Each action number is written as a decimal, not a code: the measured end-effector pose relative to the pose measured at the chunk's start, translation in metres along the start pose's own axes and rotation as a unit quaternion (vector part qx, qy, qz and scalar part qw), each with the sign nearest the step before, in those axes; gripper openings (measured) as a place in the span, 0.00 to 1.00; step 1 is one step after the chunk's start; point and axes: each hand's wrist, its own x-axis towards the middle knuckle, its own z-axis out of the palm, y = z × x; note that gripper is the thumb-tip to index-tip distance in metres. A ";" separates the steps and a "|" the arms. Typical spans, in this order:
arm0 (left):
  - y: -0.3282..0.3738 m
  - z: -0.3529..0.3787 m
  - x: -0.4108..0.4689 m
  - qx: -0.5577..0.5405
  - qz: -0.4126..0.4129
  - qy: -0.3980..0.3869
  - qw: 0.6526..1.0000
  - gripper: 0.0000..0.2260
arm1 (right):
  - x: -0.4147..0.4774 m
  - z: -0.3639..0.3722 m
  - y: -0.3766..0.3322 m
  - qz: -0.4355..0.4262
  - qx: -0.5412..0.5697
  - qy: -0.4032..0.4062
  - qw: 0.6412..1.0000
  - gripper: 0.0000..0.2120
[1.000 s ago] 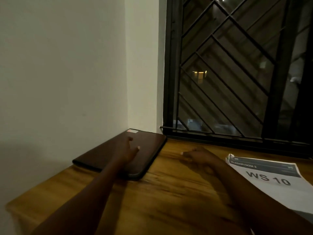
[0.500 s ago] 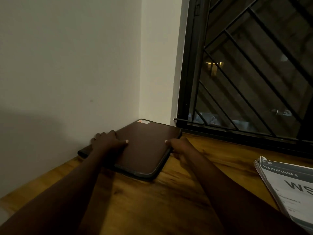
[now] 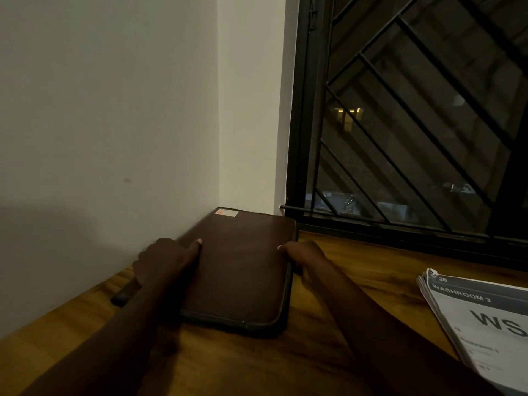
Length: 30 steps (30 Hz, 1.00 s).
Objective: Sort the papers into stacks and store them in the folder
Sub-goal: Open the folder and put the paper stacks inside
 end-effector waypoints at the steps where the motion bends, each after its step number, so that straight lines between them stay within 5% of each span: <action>1: 0.001 -0.001 -0.003 -0.011 -0.005 0.003 1.000 0.38 | -0.001 -0.001 0.001 0.003 0.013 -0.005 1.000 0.23; 10: 0.028 -0.010 -0.037 -0.075 0.050 0.002 0.996 0.36 | -0.029 -0.039 0.006 0.027 0.286 -0.022 0.958 0.25; 16: 0.074 -0.013 -0.078 -0.197 0.099 -0.029 0.975 0.32 | -0.072 -0.108 -0.007 -0.082 0.348 0.061 0.932 0.28; 23: 0.133 -0.066 -0.106 -0.437 0.149 -0.098 0.882 0.28 | -0.116 -0.180 -0.051 -0.249 0.311 0.085 0.913 0.27; 30: 0.151 -0.126 -0.146 -0.622 0.071 -0.296 0.721 0.33 | -0.155 -0.195 -0.051 -0.322 0.266 -0.007 0.909 0.18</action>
